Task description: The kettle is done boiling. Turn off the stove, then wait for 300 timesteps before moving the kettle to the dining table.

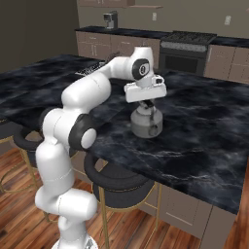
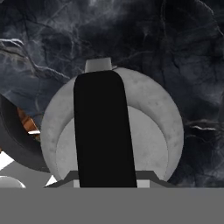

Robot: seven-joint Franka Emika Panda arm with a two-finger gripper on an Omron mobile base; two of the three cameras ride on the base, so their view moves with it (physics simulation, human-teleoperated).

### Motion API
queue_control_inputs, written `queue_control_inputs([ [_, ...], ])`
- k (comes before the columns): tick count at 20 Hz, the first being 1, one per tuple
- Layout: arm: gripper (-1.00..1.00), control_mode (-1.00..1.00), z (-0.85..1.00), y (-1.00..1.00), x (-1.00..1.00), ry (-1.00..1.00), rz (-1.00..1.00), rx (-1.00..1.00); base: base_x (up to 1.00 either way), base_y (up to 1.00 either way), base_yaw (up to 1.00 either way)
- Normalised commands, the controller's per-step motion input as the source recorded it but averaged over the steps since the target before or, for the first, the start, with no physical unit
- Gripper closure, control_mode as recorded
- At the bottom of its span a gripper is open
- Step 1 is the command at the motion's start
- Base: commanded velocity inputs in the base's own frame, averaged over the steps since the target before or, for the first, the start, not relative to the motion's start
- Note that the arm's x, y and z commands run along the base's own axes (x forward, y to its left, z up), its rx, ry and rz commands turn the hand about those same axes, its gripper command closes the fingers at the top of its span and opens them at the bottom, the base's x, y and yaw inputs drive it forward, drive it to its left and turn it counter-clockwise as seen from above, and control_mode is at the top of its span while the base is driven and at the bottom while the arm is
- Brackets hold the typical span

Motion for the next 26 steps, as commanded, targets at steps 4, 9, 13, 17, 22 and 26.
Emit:
queue_control_inputs([
  [4,1.0,-1.0,-0.22,0.14,0.43,0.0,0.01,0.02,0.0,0.0,0.0],
  [9,1.0,-1.0,-0.26,0.18,0.47,0.0,0.01,0.02,0.0,0.0,0.0],
  [13,1.0,-1.0,-0.25,0.17,0.47,0.0,0.01,0.02,0.0,0.0,0.0],
  [17,1.0,-1.0,-0.27,0.15,0.43,0.0,0.01,0.02,0.0,0.0,0.0],
  [22,1.0,-1.0,-0.33,0.1,0.41,0.0,0.01,0.0,0.0,0.0,0.0],
  [26,1.0,-1.0,-0.34,0.07,0.38,0.0,0.02,0.0,0.0,0.0,0.0],
])
